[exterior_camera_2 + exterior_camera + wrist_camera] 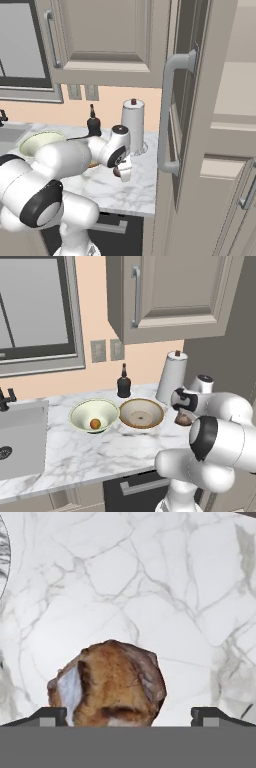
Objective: Pick both bowls and place them on the counter. Then place the apple in one bowl and place the bread in the other bowl.
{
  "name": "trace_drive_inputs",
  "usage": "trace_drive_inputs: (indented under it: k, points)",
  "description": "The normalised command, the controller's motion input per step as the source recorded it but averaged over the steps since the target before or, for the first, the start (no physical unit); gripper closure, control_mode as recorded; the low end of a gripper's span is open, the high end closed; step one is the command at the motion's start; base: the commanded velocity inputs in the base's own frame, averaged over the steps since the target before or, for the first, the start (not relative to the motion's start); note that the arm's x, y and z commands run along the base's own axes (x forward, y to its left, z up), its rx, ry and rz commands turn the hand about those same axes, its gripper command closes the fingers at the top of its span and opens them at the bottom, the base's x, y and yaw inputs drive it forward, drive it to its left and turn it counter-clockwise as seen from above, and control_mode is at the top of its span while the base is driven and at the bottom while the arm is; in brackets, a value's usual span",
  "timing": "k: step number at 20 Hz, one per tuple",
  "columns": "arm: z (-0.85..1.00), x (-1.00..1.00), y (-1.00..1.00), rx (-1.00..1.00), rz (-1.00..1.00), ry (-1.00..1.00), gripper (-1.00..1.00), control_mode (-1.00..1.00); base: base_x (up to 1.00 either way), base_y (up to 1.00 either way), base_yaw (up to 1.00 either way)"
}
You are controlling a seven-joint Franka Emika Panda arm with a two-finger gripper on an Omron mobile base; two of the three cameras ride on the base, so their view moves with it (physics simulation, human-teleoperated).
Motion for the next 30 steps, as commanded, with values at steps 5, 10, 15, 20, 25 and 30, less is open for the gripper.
trace_drive_inputs:
  k: [5,10,15,20,25,30]
  points:
    - [0.14,-0.04,0.0,0.04,0.0,0.0,-1.0,-1.0,0.0,0.0,0.0]
    - [0.1,-0.01,0.03,0.0,0.0,0.0,-1.0,-1.0,0.0,0.0,0.0]
    - [-0.11,0.03,0.07,0.0,0.0,0.02,-1.0,-1.0,0.0,0.0,0.0]
    - [-0.22,0.0,0.0,0.0,0.0,0.03,-1.0,-1.0,0.0,0.0,0.0]
    - [-0.2,0.0,-0.01,0.01,0.0,0.02,-1.0,-1.0,0.0,0.0,0.0]
    - [-0.23,0.03,-0.02,0.01,0.0,0.0,-1.0,-1.0,0.0,0.0,0.0]
